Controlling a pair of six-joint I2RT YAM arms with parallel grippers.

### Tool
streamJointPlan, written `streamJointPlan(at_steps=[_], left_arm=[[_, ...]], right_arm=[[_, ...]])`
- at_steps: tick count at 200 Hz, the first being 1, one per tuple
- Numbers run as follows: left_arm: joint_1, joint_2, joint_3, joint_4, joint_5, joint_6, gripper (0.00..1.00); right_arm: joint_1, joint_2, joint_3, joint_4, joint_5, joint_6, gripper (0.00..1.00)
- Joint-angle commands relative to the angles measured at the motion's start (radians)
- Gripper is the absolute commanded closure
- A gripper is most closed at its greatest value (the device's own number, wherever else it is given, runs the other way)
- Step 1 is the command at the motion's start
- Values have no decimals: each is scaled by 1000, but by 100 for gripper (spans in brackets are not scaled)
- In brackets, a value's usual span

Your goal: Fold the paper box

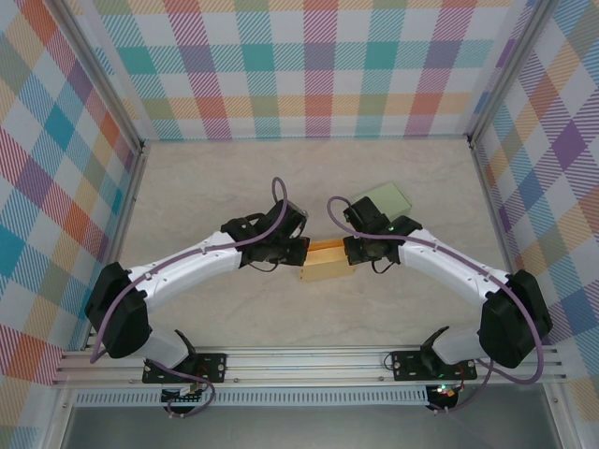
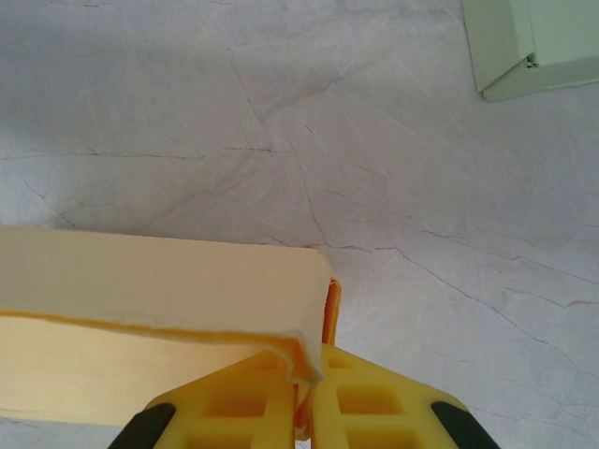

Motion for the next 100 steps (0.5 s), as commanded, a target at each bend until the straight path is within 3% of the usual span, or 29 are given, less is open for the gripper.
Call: streamJointPlan(at_steps=[1,100], left_arm=[[6,-32,-10,134,76,-25,97],[1,-28,-62,57,79,-2,96]], right_arm=[[28,34,-17,3,-82,-11,88],[28,33,-17,5,-64,-9,89]])
